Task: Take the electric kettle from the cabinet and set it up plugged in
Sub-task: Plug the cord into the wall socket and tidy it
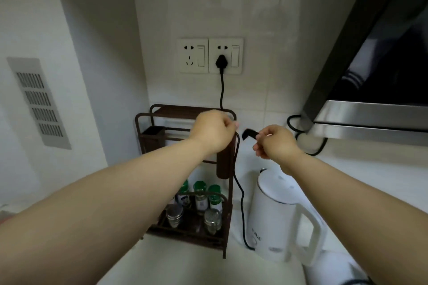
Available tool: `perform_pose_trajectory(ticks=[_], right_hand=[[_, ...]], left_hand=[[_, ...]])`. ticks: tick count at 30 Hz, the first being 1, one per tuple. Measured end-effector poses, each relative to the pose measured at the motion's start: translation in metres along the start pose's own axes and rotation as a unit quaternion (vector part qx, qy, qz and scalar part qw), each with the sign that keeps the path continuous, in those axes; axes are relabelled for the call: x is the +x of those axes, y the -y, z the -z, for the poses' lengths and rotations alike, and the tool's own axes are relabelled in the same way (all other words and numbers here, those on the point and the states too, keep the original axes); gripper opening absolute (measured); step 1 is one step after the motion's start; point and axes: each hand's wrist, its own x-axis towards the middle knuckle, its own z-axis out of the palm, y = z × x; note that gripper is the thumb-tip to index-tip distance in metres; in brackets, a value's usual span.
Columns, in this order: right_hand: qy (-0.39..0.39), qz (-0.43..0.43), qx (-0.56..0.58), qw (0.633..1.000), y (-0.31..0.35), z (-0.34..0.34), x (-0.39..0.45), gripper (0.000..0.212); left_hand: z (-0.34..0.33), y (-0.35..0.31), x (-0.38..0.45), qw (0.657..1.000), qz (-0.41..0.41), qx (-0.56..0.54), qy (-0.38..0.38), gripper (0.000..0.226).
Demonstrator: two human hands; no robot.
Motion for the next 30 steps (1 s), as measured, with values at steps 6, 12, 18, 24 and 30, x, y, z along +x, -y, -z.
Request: perform_pose_trajectory(ticks=[6,12,18,24,30], right_hand=[[0.043,-0.051,0.095,0.993,0.008,-0.009,0.047,0.010],[0.132,-0.086,0.044,0.986,0.006,-0.031,0.068,0.011],[0.019,-0.116,0.153,0.981,-0.007,-0.026,0.086,0.014],[-0.062,-0.085,0.236,0.966,-0.016,-0.041,0.095,0.020],[-0.086,-0.081,0.214,0.970,-0.017,-0.047,0.100,0.023]], left_hand=[[0.011,0.001,0.068,0.991,0.046,0.128,-0.011,0.031],[0.002,0.004,0.103,0.992,0.044,0.111,0.048,0.025],[-0.003,0.011,0.108,0.997,0.030,-0.028,0.069,0.028],[-0.005,0.019,0.118,0.997,-0.009,-0.036,0.068,0.026],[-0.008,0.022,0.123,0.993,-0.079,0.018,0.082,0.022]])
